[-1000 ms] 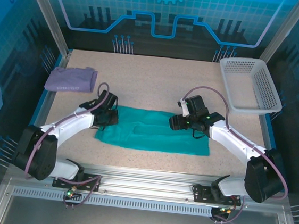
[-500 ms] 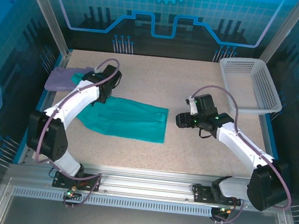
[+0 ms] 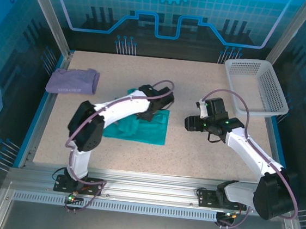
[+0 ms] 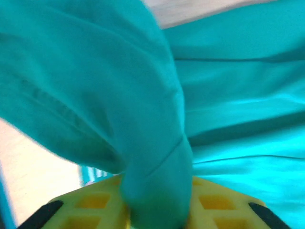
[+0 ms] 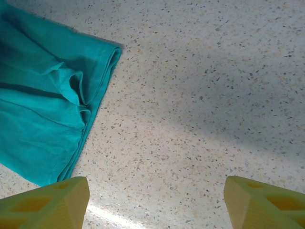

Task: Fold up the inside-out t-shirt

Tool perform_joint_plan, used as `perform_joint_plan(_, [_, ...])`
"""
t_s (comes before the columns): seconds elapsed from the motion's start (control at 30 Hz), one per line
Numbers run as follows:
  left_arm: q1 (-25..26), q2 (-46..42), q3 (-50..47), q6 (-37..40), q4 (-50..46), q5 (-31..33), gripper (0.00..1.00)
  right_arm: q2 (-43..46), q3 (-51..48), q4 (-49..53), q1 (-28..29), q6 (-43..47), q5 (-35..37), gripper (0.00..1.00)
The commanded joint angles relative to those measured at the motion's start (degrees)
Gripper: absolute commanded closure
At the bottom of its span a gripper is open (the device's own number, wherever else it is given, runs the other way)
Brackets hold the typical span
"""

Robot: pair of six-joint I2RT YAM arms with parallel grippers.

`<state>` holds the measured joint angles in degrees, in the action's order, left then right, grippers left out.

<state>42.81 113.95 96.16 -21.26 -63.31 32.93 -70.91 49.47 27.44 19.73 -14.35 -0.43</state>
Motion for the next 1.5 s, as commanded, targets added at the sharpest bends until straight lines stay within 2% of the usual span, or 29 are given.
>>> perform_joint_plan(0.0, [2.76, 2.38, 5.79, -2.51, 5.99, -15.74, 0.56, 2.04, -0.99, 1.47, -2.22, -0.96, 0.25, 0.24])
perform_joint_plan(0.07, [2.94, 1.39, 6.16, -3.32, 9.95, -20.32, 0.46, 2.68, -1.82, 1.24, -3.31, -1.87, -0.44, 0.24])
perform_joint_plan(0.13, [2.43, -2.16, 3.19, -2.96, 13.51, -21.53, 0.40, 3.08, -2.49, 0.57, -3.54, -2.56, -1.27, 0.24])
perform_joint_plan(0.27, [-2.25, -13.69, -11.97, -4.93, 21.10, -25.87, 0.38, 2.36, -3.52, -2.88, -2.67, -3.70, -5.89, 0.25])
perform_joint_plan(0.4, [-8.44, -24.17, -29.08, -8.98, 29.22, -34.38, 0.37, -2.44, -0.96, -5.89, 2.33, -4.18, -7.56, 0.25])
perform_joint_plan(0.57, [-8.72, -25.92, -38.45, -13.16, 38.68, -42.24, 0.36, -10.59, 3.74, -7.85, 5.04, -7.54, -9.85, 0.25])
perform_joint_plan(0.63, [-7.97, -23.57, -39.11, -14.54, 42.02, -44.69, 0.36, -12.58, 4.80, -7.92, 5.06, -8.31, -10.13, 0.25])
perform_joint_plan(0.73, [-4.53, -19.61, -37.37, -14.85, 44.61, -44.57, 0.36, -12.75, 5.12, -6.74, 4.91, -8.08, -8.26, 0.25])
perform_joint_plan(0.9, [-0.09, -12.35, -31.84, -14.83, 48.44, -48.17, 0.36, -9.54, 2.96, -5.65, 2.02, -8.12, -6.93, 0.25])
perform_joint_plan(1.0, [0.64, -9.66, -29.71, -14.61, 50.39, -50.66, 0.36, -6.85, 1.24, -5.86, -0.54, -8.80, -7.59, 0.25])
perform_joint_plan(1.1, [0.62, -9.34, -28.93, -12.51, 50.27, -51.52, 0.36, -4.51, -1.07, -5.82, -1.60, -9.03, -7.48, 0.25])
perform_joint_plan(1.2, [0.21, -12.74, -29.76, -8.78, 48.79, -51.28, 0.35, -3.49, -1.72, -6.07, -1.49, -9.37, -7.71, 0.25])
perform_joint_plan(1.27, [-1.50, -17.23, -32.75, -7.11, 48.71, -50.20, 0.34, -3.26, -2.39, -7.15, -0.68, -9.78, -8.52, 0.25])
perform_joint_plan(1.33, [-5.32, -22.32, -37.31, -7.09, 48.98, -49.01, 0.34, -3.37, -3.10, -8.72, 1.57, -10.48, -9.01, 0.26])
perform_joint_plan(1.47, [-19.39, -30.56, -45.26, -11.20, 47.12, -46.14, 0.34, -6.66, -2.87, -12.31, 9.92, -12.98, -10.82, 0.28])
